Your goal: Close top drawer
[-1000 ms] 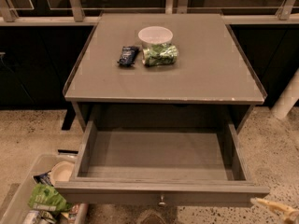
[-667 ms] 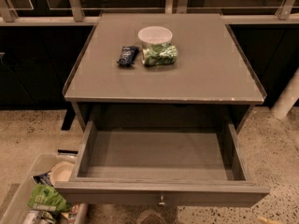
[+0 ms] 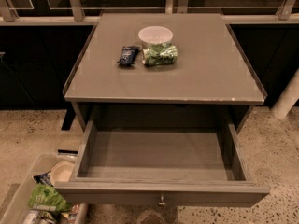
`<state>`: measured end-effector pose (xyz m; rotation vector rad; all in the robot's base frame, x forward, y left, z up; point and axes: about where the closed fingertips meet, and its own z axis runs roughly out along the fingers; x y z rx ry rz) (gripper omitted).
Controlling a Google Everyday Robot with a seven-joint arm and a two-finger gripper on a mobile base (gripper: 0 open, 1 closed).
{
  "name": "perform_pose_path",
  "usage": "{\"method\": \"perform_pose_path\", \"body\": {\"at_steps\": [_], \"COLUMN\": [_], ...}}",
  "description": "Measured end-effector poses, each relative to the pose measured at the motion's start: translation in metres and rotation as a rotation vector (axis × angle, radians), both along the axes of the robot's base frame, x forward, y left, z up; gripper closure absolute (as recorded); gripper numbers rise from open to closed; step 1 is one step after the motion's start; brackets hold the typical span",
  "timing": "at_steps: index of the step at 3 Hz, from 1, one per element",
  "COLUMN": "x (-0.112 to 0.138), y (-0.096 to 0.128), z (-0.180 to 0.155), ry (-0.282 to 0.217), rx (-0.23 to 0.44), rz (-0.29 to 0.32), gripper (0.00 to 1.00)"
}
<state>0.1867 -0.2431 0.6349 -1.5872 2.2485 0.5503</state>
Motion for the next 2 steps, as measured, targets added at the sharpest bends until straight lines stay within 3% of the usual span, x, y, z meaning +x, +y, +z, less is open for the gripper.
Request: {"method": "perform_pose_path", "body": {"at_steps": [1, 2], "x": [0.019, 0.037], "y": [-0.010, -0.025], "z": [-0.028, -0.038], "ry": [-0.048, -0.118], "rx": [0.010, -0.039], "rz": [-0.034, -0.125], "gripper": [0.00, 0.00]}}
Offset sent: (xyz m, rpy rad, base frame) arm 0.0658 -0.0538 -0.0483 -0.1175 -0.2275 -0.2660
